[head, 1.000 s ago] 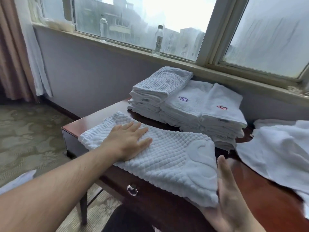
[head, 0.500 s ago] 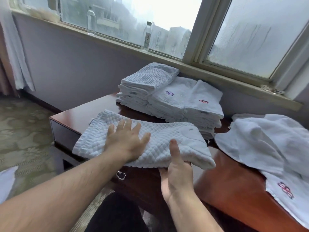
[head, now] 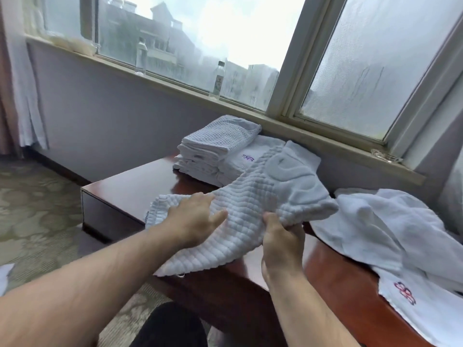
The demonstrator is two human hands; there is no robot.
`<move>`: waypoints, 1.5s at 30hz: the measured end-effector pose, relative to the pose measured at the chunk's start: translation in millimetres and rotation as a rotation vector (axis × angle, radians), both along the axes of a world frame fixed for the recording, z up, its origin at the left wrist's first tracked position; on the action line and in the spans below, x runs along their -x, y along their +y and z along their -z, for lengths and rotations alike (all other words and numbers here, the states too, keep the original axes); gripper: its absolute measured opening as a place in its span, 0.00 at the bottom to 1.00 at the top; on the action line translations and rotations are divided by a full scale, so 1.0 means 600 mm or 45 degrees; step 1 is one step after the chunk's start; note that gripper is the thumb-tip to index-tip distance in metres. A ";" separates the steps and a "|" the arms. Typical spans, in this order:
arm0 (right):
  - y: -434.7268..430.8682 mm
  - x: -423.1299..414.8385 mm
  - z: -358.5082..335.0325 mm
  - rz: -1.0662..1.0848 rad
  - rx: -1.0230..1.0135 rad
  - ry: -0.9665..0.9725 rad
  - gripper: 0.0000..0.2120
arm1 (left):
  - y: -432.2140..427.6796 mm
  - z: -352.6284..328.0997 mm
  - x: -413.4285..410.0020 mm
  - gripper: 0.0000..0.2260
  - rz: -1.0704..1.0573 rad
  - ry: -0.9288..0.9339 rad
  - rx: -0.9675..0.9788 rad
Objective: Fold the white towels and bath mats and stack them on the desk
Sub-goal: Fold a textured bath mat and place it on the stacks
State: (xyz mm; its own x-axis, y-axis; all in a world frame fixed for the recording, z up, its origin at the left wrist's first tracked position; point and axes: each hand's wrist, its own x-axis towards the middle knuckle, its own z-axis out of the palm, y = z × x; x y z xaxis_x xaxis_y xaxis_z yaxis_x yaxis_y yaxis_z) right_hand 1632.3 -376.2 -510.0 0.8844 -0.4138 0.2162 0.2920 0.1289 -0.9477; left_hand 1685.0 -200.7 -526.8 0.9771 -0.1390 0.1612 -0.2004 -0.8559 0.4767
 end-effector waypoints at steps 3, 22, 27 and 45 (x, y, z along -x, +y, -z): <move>-0.030 -0.005 -0.040 -0.108 0.035 -0.076 0.15 | 0.005 -0.013 -0.012 0.36 0.062 -0.087 0.181; -0.224 -0.309 -0.201 -0.255 0.013 -0.253 0.19 | -0.096 -0.079 -0.158 0.36 0.287 0.110 1.074; -0.239 -0.430 -0.266 -0.270 0.010 -0.285 0.18 | -0.096 -0.177 -0.264 0.25 0.235 0.036 0.976; -0.271 -0.710 -0.097 -0.015 0.325 0.309 0.06 | -0.120 -0.132 -0.472 0.25 -0.196 -0.040 0.327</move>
State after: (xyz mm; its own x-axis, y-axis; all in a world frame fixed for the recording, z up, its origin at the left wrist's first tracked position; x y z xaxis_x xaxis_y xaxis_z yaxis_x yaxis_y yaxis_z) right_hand 2058.0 -539.0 -451.8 0.9270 -0.3630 0.0940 0.0538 -0.1193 -0.9914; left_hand 1968.0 -272.6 -447.7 0.9774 0.0593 0.2027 -0.0961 -0.7298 0.6769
